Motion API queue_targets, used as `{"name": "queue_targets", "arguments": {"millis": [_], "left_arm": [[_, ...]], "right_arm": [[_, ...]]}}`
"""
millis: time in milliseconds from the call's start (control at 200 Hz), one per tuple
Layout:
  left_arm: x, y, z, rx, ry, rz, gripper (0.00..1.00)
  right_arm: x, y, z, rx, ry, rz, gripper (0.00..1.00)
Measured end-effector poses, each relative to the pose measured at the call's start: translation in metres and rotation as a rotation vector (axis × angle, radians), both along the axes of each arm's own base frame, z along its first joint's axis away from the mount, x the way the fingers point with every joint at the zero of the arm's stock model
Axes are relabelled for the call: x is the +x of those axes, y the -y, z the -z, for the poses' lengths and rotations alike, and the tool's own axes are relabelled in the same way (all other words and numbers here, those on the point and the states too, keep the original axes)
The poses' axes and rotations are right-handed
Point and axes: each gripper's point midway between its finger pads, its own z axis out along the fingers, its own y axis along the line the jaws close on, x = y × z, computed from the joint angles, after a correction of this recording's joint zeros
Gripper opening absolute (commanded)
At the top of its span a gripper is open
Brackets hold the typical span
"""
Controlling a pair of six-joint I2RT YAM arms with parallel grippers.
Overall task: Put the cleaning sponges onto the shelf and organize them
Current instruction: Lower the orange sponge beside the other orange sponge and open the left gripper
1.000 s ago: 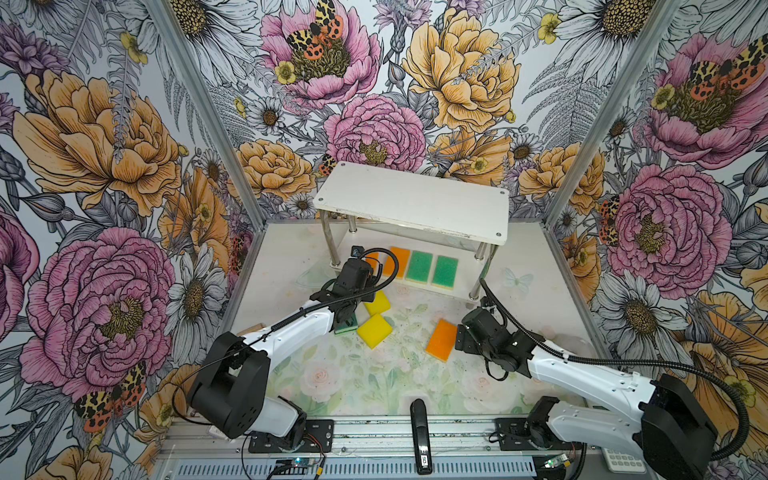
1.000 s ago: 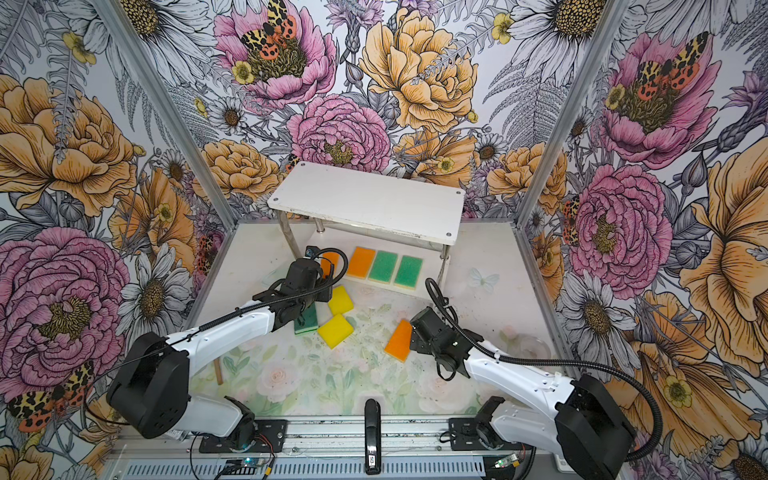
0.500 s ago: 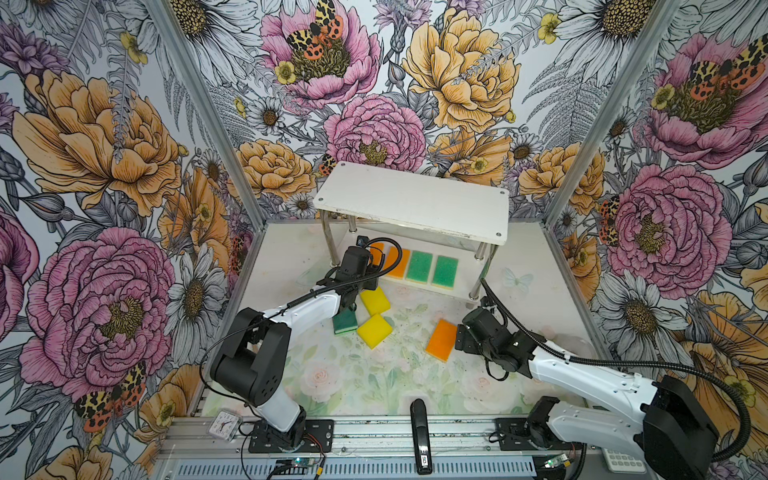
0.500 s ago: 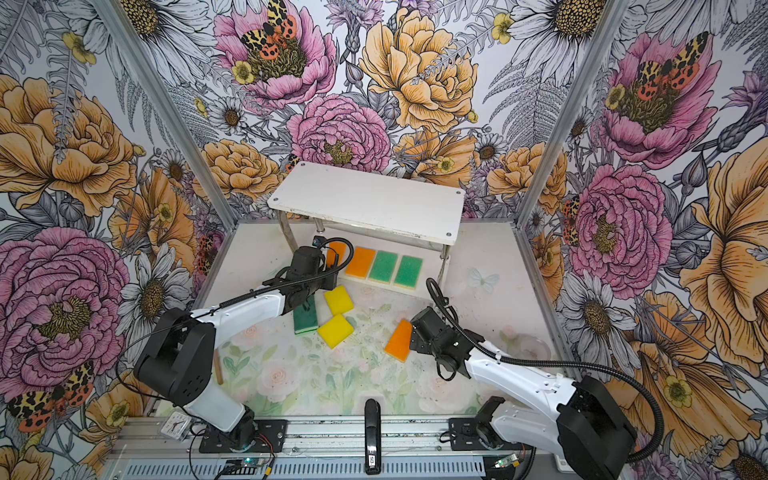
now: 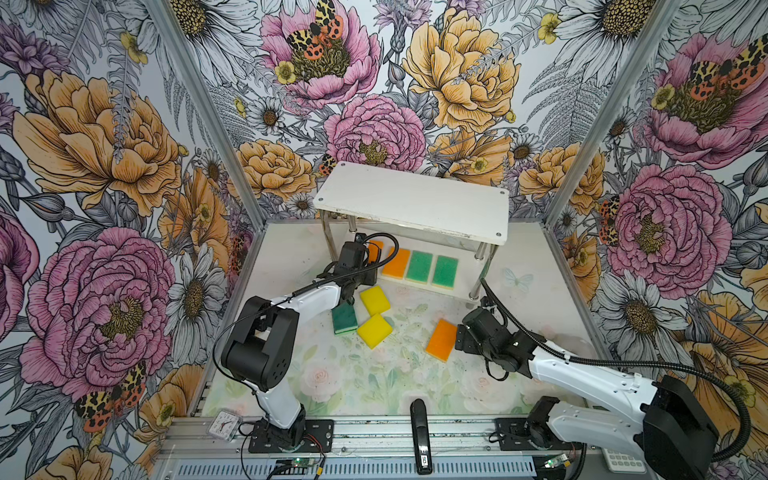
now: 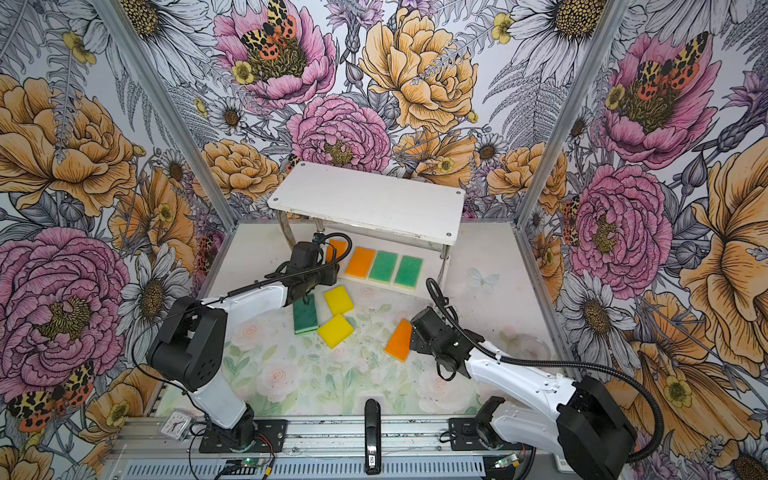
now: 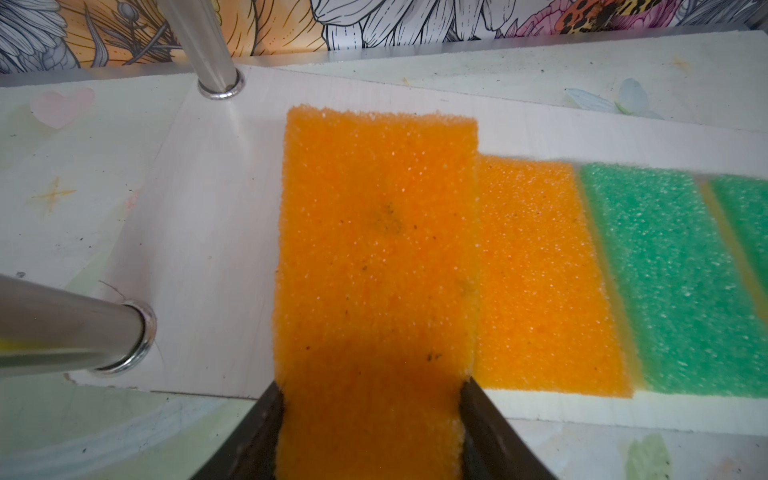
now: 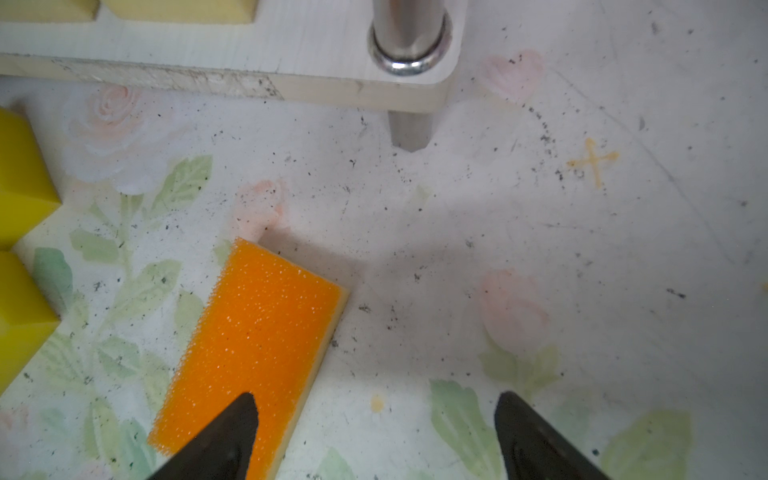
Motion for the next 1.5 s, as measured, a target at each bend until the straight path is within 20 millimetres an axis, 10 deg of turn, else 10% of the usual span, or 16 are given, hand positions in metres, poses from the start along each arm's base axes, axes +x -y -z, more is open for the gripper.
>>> {"name": "queue_targets", "arguments": {"millis": [1501], "left_arm": [[0.02, 0.015, 0.02, 0.068, -0.052, -0.012, 0.72]], "right_arm": [[0.0, 0.001, 0.004, -0.017, -0.012, -0.01, 0.92]]}}
